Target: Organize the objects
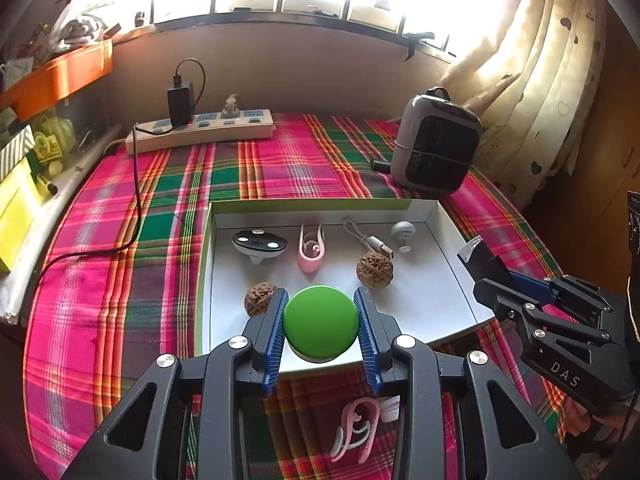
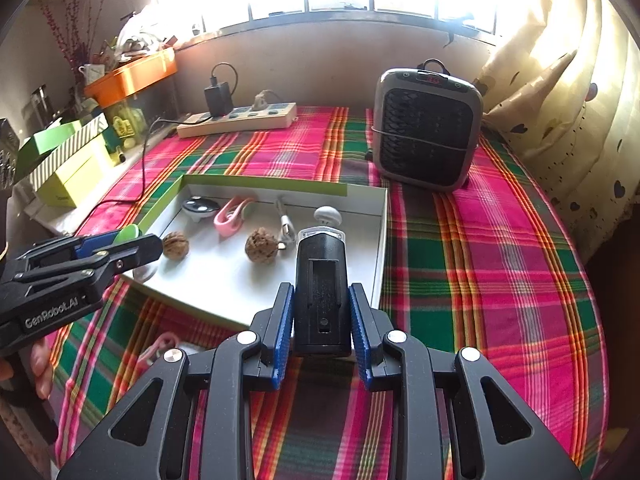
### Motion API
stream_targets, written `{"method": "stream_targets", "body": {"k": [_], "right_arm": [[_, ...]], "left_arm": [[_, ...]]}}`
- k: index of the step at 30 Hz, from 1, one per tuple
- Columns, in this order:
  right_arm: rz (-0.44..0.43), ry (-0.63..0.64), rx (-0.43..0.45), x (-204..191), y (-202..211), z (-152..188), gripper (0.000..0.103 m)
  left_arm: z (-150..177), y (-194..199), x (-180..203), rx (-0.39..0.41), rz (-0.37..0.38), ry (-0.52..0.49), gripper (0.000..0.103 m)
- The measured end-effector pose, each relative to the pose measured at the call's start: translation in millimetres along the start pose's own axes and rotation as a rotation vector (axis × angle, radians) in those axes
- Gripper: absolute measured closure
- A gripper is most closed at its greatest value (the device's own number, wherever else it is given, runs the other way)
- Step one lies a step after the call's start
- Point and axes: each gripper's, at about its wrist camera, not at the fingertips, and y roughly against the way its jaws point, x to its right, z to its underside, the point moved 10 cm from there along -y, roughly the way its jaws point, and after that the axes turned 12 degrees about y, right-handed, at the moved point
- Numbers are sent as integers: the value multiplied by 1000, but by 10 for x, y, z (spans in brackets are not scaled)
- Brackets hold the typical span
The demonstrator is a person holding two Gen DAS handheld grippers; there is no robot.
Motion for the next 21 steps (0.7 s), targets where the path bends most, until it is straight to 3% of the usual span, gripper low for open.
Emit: {"method": "stream_targets", "body": {"k": [21], "right_arm": [[24, -50, -106, 99, -529, -63, 74]], "left_arm": [[-105, -501, -28, -72, -4, -13, 71]]}}
